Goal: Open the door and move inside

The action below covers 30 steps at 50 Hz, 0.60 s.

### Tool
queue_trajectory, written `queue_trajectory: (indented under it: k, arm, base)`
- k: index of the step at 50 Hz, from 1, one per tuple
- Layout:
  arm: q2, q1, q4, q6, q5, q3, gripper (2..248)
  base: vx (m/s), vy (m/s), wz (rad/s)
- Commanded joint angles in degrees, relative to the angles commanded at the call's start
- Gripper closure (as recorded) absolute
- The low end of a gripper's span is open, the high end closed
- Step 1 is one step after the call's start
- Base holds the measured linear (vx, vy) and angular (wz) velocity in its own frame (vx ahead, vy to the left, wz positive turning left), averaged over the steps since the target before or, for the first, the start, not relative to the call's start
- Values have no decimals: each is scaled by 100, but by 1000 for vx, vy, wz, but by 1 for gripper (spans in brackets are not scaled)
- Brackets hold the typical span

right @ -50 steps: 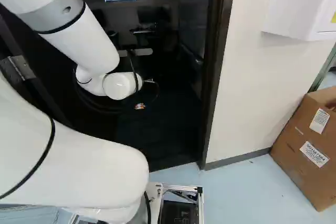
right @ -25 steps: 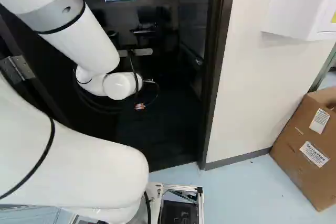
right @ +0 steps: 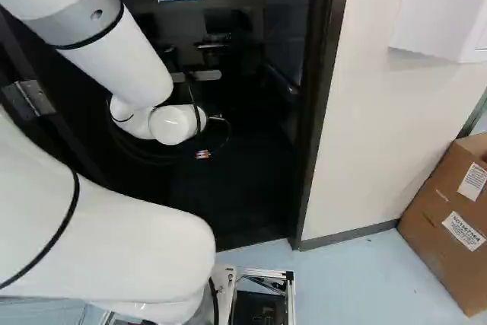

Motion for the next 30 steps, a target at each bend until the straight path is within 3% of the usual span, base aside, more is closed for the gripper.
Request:
queue_trajectory:
  k: [30]
  arm:
    - [0,0,0,0,0,0,3]
  base:
    - [102,3,-4]
